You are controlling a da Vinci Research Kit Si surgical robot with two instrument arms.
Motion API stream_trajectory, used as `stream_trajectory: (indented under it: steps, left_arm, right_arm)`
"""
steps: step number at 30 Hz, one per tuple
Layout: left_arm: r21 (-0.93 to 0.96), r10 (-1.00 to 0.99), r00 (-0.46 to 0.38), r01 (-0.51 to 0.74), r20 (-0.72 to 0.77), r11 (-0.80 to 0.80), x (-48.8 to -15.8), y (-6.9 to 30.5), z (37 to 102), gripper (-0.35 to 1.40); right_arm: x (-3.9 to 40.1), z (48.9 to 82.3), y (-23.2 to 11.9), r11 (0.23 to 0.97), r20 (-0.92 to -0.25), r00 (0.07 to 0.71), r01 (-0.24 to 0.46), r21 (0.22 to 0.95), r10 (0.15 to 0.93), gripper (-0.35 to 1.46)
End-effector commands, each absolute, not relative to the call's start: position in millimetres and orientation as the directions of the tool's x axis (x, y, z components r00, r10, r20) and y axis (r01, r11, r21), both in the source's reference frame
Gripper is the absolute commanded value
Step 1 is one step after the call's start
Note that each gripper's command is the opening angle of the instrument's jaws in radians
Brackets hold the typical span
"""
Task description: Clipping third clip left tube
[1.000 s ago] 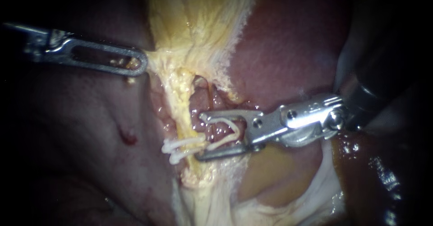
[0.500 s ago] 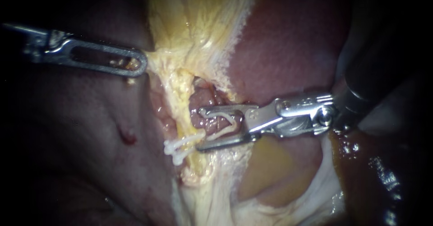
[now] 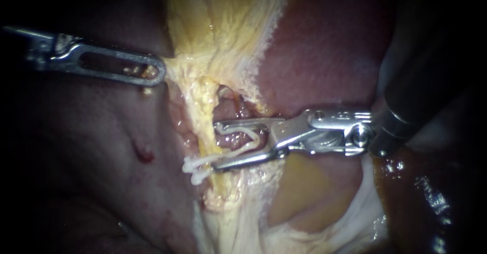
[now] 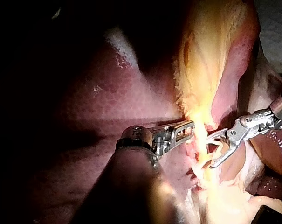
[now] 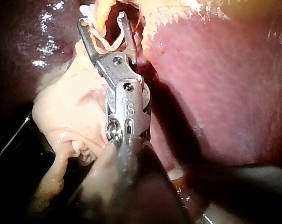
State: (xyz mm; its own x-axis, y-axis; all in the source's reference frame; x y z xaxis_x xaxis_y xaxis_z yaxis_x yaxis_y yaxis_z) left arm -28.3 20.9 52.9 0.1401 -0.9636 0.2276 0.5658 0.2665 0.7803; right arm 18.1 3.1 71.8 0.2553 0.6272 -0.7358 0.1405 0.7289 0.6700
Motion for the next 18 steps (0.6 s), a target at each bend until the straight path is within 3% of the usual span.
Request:
stream_trajectory:
  steps: [1, 18]
  left_arm:
    - [0.78, -0.964, 0.14, 0.566, 0.228, 0.266, -28.4, 20.9, 52.9, -0.35]
    - [0.78, -0.964, 0.139, 0.567, 0.228, 0.266, -28.7, 20.9, 53.1, -0.35]
  right_arm:
    - [18.5, 71.9, 3.2, 0.726, -0.735, 0.256, 0.15, 0.671, 0.627, 0.49]
    - [22.5, 72.0, 3.0, 0.647, -0.697, 0.171, 0.269, 0.713, 0.697, 0.49]
